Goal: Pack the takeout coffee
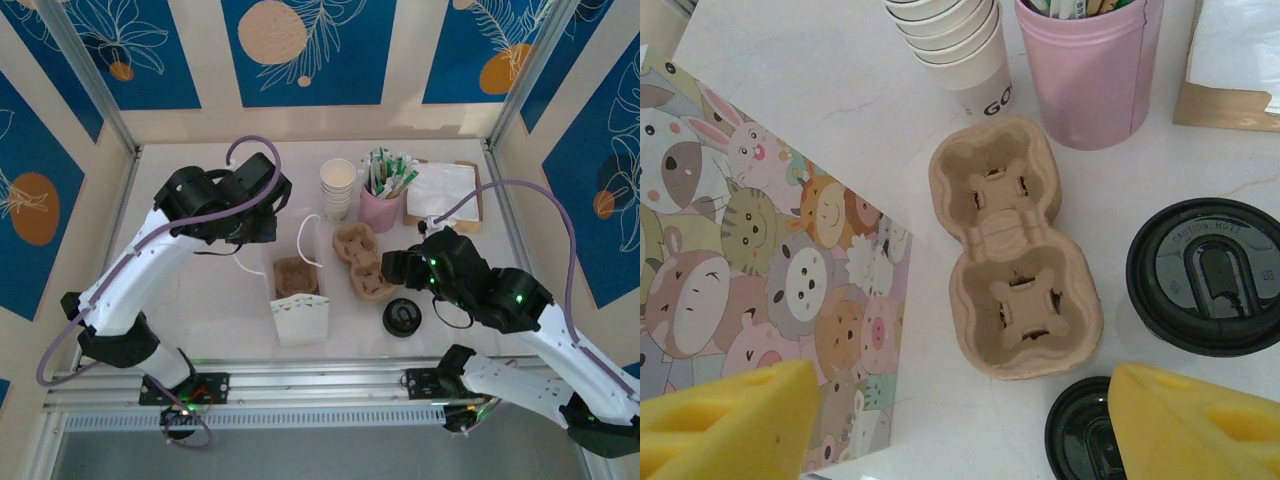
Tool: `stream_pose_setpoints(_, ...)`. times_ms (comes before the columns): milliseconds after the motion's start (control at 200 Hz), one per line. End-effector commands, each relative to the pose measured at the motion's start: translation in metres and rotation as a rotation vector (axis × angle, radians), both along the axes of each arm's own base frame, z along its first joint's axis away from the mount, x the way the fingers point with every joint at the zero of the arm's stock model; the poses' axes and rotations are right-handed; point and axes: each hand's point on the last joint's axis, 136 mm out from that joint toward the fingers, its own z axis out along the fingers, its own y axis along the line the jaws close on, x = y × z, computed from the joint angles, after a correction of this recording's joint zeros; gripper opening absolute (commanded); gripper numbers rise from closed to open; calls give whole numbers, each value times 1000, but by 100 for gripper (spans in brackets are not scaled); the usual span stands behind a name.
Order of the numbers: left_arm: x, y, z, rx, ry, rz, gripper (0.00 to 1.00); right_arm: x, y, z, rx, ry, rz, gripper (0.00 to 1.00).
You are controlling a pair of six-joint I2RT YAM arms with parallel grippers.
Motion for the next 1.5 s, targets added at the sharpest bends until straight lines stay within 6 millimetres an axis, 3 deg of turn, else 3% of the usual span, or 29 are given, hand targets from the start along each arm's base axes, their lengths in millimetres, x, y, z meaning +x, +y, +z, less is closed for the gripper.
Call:
stream_pose_setpoints(0,-5,2,-8,42,33,0,32,-1,-8,8,7,-13,-31,77)
stream_pose_setpoints(230,-4,-4,-6,12,28,-17,34,-5,-20,2,-12,28,-84,77)
stream_pose_setpoints(520,4,-3,27,-46,-116,-80,44,-16,-44,-43,-79,228,-238,76)
stream_pose_setpoints(575,4,-1,31,-47,-132,-84,46,-14,-50,-51,-92,247,-270,77)
stream_pose_setpoints(595,4,0,33,-48,-139,-84,46,-13,-51,-54,-94,252,-278,82)
stream_pose_setpoints(715,5,7,40,-33,-178,-90,50,-1,-56,-66,-66,283,-314,96)
stream_pose_setpoints(800,4,13,44,-24,-198,-88,51,11,-57,-73,-39,305,-323,99)
stream_pose_setpoints(910,3,27,50,6,-231,-67,52,29,-60,-81,-17,318,-332,98)
stream_pose_setpoints(1125,-3,47,59,14,-274,-41,52,54,-67,-92,-49,313,-315,82)
stream_pose_setpoints(1496,-17,70,39,44,-264,-27,56,67,-73,-122,-62,392,-283,93)
